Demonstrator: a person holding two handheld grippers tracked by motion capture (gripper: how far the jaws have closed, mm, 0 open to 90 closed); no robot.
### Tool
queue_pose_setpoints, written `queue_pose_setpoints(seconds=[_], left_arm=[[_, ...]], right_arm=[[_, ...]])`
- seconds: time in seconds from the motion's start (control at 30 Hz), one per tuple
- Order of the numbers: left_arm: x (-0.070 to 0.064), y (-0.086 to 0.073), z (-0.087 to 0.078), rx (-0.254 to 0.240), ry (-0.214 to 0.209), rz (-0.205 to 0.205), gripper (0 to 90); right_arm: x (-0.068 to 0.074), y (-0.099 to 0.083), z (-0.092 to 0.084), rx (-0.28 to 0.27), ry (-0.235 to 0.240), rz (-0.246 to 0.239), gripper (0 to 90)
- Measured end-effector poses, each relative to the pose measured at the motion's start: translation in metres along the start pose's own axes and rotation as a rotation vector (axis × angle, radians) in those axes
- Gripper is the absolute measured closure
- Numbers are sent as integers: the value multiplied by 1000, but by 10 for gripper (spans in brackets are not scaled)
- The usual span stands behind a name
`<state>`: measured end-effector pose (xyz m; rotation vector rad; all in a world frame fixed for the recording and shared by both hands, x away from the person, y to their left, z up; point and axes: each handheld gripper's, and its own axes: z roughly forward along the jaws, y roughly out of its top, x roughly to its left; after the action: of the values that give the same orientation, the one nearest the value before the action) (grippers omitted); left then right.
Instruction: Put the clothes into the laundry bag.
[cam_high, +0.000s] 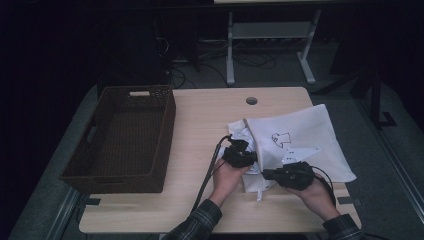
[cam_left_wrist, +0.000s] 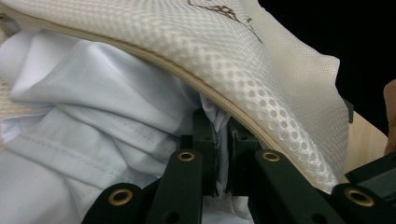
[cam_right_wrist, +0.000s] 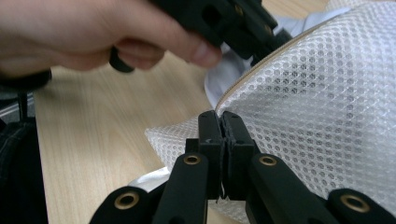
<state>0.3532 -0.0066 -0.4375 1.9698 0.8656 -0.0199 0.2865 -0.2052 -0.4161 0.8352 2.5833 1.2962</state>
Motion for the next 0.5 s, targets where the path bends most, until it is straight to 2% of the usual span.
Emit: queue_pose_setpoints(seconds=[0.3,0.43,0.5], left_arm=[[-7,-3,8,12,-16,54,825],[-7,-4,4,12,-26,72,759],[-7,-4,0,17,-29,85,691]], right_arm=[[-7,1,-10,-40,-13,24,873],[-8,0,-12,-47,-14,22,873],[-9,0,-13,-50,-16,23,873]])
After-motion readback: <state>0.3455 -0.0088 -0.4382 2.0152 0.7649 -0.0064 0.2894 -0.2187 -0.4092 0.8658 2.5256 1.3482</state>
